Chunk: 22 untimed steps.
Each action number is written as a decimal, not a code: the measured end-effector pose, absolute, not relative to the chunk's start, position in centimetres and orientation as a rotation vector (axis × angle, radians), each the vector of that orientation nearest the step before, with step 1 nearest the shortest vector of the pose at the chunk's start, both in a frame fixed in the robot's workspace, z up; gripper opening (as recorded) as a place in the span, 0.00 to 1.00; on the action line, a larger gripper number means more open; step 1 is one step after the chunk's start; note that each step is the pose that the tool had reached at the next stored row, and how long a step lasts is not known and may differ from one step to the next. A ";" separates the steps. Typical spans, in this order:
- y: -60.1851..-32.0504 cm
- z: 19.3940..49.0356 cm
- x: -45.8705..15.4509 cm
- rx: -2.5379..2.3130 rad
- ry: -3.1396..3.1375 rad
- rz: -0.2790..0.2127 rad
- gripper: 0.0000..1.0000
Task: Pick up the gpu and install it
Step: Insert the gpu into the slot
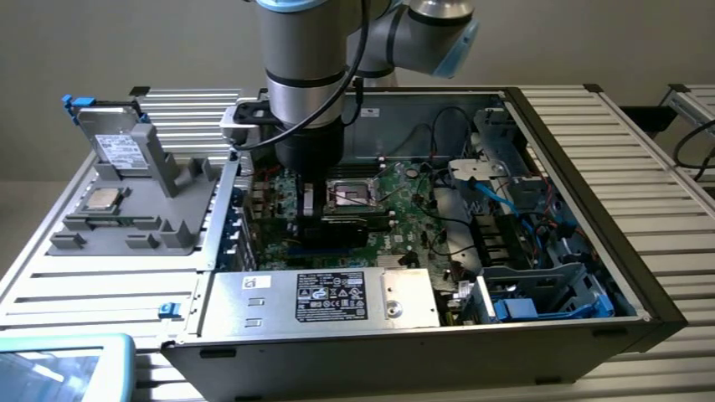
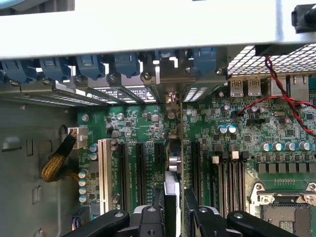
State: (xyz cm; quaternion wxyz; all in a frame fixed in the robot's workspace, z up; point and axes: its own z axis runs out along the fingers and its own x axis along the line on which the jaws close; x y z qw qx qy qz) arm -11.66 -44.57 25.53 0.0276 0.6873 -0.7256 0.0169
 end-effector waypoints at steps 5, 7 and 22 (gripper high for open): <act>-44.5 25.5 -11.7 2.122 -2.240 0.052 0.27; -44.5 25.5 -11.7 2.122 -2.240 0.052 0.27; -44.6 25.2 -11.9 2.123 -2.241 0.050 0.27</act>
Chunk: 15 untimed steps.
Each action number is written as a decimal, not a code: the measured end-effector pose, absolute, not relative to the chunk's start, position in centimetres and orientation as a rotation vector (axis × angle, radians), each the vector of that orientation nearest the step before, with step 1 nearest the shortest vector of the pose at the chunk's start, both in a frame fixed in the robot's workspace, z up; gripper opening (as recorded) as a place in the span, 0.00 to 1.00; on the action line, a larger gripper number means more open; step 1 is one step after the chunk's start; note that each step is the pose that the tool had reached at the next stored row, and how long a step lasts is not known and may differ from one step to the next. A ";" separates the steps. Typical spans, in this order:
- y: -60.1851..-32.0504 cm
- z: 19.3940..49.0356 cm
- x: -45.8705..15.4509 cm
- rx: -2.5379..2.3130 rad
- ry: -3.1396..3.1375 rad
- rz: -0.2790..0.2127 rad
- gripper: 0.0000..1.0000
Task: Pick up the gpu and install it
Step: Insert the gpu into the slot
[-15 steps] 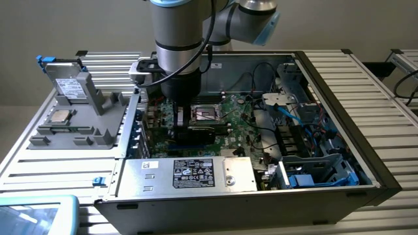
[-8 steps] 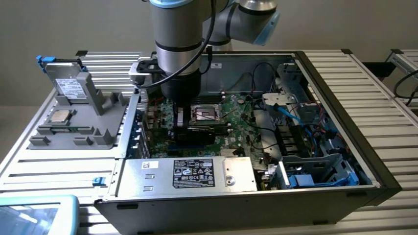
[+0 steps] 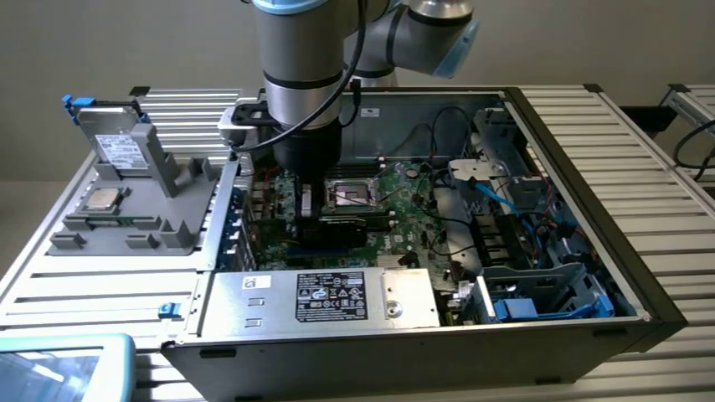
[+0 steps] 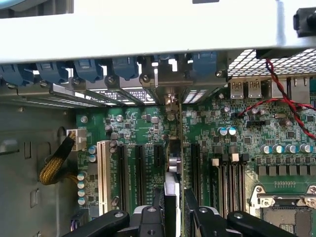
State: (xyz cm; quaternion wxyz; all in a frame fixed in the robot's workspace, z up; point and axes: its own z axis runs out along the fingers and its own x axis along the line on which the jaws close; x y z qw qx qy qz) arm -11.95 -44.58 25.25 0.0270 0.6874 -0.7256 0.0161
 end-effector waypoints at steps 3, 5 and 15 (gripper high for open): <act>-44.6 25.2 -11.9 2.123 -2.241 0.050 0.27; -44.6 25.1 -12.0 2.123 -2.240 0.050 0.27; -44.6 25.0 -11.9 2.124 -2.240 0.049 0.27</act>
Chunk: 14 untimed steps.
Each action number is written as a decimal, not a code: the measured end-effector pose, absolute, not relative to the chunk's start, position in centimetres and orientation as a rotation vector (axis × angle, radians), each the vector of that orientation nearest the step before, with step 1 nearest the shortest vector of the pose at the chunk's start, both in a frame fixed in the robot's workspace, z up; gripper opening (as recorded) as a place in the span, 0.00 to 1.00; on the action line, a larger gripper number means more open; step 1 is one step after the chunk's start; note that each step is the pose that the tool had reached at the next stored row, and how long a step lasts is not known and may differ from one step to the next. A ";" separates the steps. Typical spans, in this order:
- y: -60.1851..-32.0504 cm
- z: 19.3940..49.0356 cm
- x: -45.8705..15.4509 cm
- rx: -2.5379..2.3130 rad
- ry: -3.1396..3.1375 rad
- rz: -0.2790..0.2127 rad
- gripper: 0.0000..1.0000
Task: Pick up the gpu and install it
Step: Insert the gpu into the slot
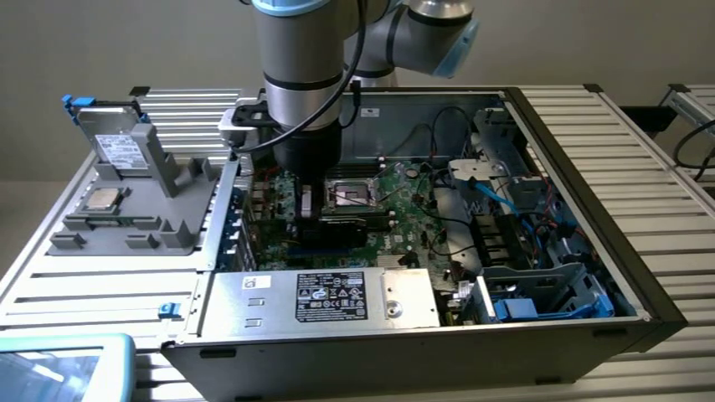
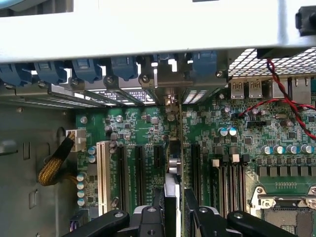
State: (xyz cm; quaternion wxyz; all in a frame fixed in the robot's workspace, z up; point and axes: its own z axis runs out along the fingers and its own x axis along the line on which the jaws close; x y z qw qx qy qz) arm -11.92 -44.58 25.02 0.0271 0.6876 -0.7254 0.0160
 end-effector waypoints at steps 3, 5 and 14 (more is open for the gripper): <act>-44.6 25.0 -11.9 2.126 -2.238 0.050 0.27; -44.6 25.0 -11.9 2.127 -2.237 0.050 0.27; -44.6 25.0 -11.9 2.131 -2.240 0.043 0.27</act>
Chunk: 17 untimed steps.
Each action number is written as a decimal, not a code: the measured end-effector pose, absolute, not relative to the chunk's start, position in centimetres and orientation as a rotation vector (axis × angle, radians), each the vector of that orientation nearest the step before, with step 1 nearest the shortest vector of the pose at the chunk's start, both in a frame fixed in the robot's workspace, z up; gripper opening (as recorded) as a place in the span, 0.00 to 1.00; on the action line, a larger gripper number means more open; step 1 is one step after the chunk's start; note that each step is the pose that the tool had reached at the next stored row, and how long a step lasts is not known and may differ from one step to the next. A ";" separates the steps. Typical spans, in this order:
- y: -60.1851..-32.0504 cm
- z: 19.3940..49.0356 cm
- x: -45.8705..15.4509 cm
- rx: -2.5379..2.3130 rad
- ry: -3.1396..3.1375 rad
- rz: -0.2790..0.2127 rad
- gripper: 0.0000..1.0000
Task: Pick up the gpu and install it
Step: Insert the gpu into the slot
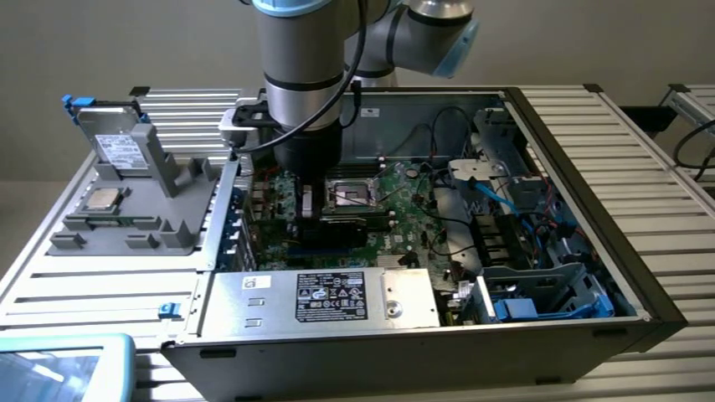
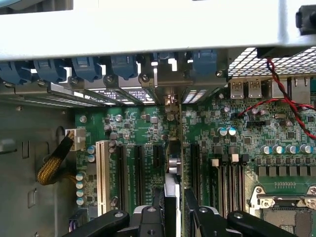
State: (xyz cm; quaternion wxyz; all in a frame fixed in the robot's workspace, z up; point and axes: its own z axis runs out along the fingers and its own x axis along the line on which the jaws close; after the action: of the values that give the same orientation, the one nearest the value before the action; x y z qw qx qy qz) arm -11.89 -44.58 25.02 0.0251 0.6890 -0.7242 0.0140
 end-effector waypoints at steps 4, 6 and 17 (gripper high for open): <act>-44.6 24.9 -11.9 2.134 -2.242 0.039 0.27; -44.7 25.0 -11.9 2.133 -2.241 0.039 0.27; -44.7 25.0 -11.9 2.133 -2.241 0.039 0.27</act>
State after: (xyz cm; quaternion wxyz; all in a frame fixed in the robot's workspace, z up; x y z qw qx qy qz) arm -11.90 -44.67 24.99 0.0238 0.6891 -0.7241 0.0127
